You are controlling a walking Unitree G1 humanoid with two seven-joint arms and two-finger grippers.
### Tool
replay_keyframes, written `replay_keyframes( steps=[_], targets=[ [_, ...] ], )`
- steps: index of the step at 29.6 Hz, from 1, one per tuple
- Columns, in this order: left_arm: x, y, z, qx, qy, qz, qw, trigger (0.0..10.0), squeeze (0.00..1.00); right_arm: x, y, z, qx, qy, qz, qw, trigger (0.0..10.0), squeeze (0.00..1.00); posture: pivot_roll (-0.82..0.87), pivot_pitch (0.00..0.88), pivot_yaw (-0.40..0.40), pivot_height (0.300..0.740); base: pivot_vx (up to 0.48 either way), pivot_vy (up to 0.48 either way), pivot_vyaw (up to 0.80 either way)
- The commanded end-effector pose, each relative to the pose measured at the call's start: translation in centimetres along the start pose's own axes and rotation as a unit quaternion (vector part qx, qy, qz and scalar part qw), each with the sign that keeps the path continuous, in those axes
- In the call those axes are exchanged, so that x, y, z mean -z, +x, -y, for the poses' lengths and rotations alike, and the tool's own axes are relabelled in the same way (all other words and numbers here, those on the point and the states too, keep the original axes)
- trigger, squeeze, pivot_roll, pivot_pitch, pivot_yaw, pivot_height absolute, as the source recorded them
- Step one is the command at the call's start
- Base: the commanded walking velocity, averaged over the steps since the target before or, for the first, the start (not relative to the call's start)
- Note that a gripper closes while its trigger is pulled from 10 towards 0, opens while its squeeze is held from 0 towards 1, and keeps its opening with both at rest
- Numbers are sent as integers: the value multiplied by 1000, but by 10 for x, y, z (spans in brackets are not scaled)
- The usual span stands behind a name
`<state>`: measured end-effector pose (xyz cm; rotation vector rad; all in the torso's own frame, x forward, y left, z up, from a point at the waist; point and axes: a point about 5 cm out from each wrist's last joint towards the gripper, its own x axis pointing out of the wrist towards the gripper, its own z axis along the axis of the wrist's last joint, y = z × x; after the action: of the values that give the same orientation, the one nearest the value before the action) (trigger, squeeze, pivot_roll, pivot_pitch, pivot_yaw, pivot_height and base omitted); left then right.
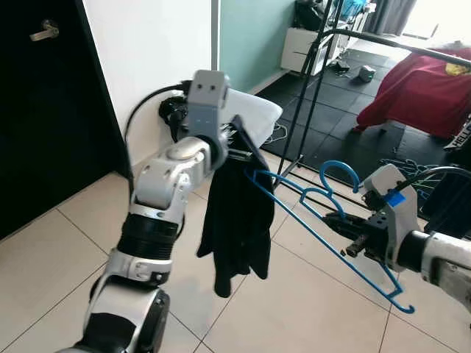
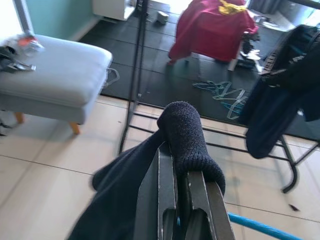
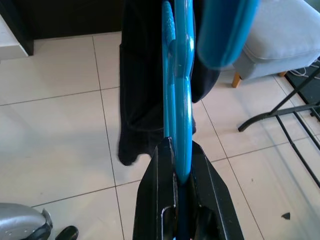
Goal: Hang hanger
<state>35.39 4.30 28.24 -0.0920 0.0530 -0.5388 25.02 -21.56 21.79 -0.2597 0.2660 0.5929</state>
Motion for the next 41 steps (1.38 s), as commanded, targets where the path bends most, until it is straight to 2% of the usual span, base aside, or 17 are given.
replay_keyframes(
  steps=[1,9,17,19,20,23,24,27,30,31,33,35,36,38,41],
  targets=[
    [1,-1,6,17,-14,0,1000,10000,0,-2,1,-1,0,-4,9,1000,10000,0,-53,89,-14,740,0,0,0],
    [6,2,11,21,-35,-15,999,10000,0,-8,6,-1,0,-3,30,1000,10000,0,-56,84,-11,740,0,0,0],
    [8,4,3,-20,-16,-19,999,10000,0,-15,9,-1,1,-2,52,999,10000,0,-56,84,-11,740,0,0,0],
    [8,5,-10,-74,-7,-16,997,10000,0,-19,10,-3,0,-1,66,998,10000,0,-58,78,-8,740,0,0,0],
    [8,5,-10,-74,-7,-16,997,10000,0,-19,10,-3,0,-1,66,998,10000,0,-58,78,-8,740,0,0,0],
    [2,2,-40,-173,-9,0,985,10000,0,-24,11,-5,-6,1,86,996,10000,0,-58,74,-8,740,0,0,0],
    [2,2,-40,-173,-9,0,985,10000,0,-24,11,-5,-6,1,86,996,10000,0,-58,74,-8,740,0,0,0],
    [-1,-2,-54,-210,-29,7,977,10000,0,-27,10,-6,-12,3,98,995,10000,0,-58,74,-8,740,0,0,0],
    [1,-1,-50,-189,-40,-1,981,10000,0,-28,10,-7,-15,3,100,995,10000,0,-55,79,-9,740,0,0,0],
    [3,1,-42,-157,-51,-10,986,10000,0,-27,10,-7,-16,1,98,995,10000,0,-53,81,-9,740,0,0,0],
    [3,1,-38,-146,-55,-12,988,10000,0,-27,11,-7,-16,0,97,995,10000,0,-53,81,-9,740,0,0,0],
    [3,3,-22,-97,-60,-12,993,10000,0,-27,12,-6,-12,0,95,995,10000,0,-53,81,-9,740,0,0,0],
    [3,3,-22,-97,-60,-12,993,10000,0,-27,12,-6,-12,0,95,995,10000,0,-53,81,-9,740,0,0,0],
    [0,5,-11,-67,-73,-6,995,10000,0,-26,13,-5,-9,-1,91,996,10000,0,-50,81,-10,740,0,0,0],
    [-3,6,-7,-55,-83,-1,995,10000,0,-25,14,-5,-8,-2,88,996,10000,0,-51,82,-9,740,0,0,0]
  ],
)
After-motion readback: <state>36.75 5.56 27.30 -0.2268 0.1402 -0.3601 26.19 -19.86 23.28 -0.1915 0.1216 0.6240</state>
